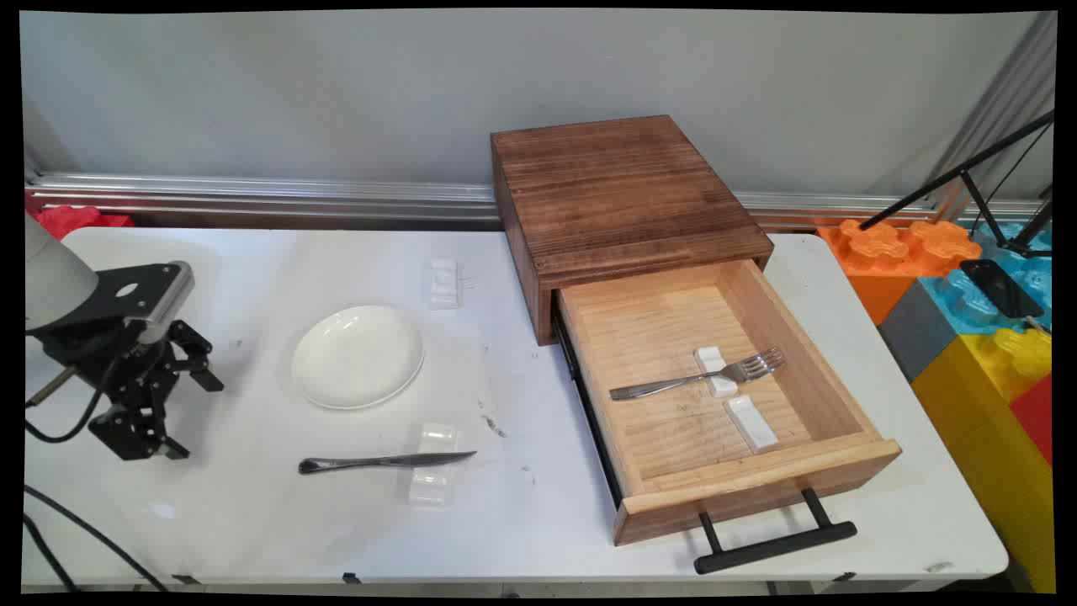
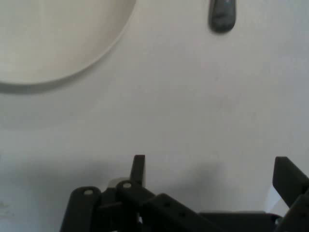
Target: Pick up the knife from the right of the white plate
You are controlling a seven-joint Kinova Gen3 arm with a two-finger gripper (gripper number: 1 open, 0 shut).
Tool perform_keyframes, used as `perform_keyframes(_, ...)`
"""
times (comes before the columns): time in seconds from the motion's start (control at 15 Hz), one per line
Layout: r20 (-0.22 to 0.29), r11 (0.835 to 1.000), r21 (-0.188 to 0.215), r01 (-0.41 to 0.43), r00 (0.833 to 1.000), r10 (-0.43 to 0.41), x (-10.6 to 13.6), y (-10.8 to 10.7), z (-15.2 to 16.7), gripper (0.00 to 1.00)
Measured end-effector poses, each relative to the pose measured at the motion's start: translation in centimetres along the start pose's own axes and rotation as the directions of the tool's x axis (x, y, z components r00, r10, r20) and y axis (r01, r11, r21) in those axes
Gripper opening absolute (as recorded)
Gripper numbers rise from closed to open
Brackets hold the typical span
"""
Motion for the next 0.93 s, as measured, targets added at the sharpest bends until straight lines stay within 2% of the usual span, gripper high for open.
perform_keyframes(0.27,-0.049,0.999,-0.017,0.033,0.998,-0.034,2.1,1.1,0.4,1.0)
perform_keyframes(0.47,-0.086,0.998,-0.029,0.061,0.994,-0.063,4.5,1.9,1.1,1.0)
perform_keyframes(0.93,-0.116,0.998,-0.002,0.066,0.991,-0.066,10.3,2.1,2.8,1.0)
